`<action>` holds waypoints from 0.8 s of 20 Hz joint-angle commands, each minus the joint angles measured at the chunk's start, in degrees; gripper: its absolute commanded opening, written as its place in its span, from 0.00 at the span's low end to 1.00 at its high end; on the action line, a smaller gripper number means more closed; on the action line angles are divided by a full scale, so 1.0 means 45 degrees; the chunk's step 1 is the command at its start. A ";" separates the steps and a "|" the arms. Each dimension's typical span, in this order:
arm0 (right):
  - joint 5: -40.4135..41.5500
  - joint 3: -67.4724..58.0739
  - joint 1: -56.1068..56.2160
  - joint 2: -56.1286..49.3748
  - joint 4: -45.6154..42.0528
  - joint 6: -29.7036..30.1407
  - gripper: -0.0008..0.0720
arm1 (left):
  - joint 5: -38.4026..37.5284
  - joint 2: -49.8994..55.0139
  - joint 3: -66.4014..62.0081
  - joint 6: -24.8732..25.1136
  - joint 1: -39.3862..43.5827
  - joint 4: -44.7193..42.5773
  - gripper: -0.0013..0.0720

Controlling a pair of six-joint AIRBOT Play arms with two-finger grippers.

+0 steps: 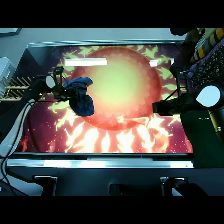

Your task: Fold the clothes and pants, and hang the long-sleeved shirts on hangers.

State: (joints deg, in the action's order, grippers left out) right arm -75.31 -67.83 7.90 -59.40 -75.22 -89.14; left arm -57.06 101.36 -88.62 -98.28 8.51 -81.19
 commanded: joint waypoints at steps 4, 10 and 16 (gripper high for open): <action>0.0000 -0.0010 0.0010 -0.0005 0.0000 -0.0636 0.14 | -0.0107 0.1384 -0.0835 -0.0165 0.0223 0.0034 0.21; -0.1467 -0.0015 0.0010 0.0000 -0.0772 -0.2123 0.14 | -0.3483 0.1127 -0.1885 0.0991 0.1098 0.2618 0.03; -0.3254 -0.0010 0.0010 0.0661 -0.2569 -0.2327 0.14 | -0.2934 0.0874 -0.1889 -0.0787 0.5061 0.5100 0.03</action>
State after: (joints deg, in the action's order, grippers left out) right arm -86.04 -67.83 7.90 -58.02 -82.37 -98.65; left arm -71.22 105.58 -96.90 -97.12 23.51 -63.70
